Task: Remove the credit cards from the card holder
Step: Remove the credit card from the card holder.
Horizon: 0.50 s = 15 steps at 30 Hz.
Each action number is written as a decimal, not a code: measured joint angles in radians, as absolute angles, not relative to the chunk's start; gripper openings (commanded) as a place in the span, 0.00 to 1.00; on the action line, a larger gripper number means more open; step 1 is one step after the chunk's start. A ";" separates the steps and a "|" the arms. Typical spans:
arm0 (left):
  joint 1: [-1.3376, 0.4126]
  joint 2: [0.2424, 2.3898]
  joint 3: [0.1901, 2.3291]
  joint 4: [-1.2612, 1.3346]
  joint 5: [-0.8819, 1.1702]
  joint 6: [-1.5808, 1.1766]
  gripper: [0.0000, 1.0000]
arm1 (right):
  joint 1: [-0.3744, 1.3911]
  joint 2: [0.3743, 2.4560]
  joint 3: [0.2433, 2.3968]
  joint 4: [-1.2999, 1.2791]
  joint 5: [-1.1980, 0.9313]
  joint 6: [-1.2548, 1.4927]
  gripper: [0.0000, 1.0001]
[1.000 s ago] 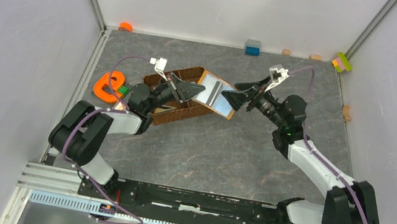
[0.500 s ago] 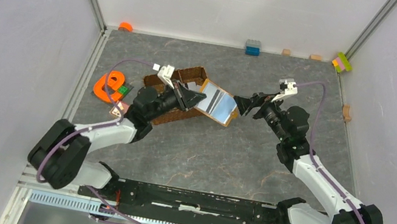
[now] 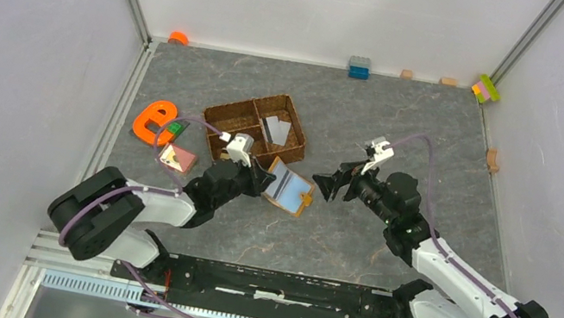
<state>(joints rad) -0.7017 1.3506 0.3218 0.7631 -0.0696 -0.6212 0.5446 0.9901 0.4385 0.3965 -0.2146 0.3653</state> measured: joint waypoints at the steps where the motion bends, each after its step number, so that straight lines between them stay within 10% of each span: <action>1: -0.705 1.374 0.317 0.764 -0.081 -0.615 0.02 | 0.561 0.991 0.439 0.389 -0.210 0.353 0.98; 15: -0.725 1.400 0.308 0.778 -0.186 -0.571 0.03 | 0.720 1.114 0.353 0.381 -0.065 0.255 0.95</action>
<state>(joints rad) -0.7254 1.4002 0.3084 0.7780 -0.1860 -0.5709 0.7197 1.1141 0.3531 0.3813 -0.0650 0.2550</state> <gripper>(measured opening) 0.149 0.950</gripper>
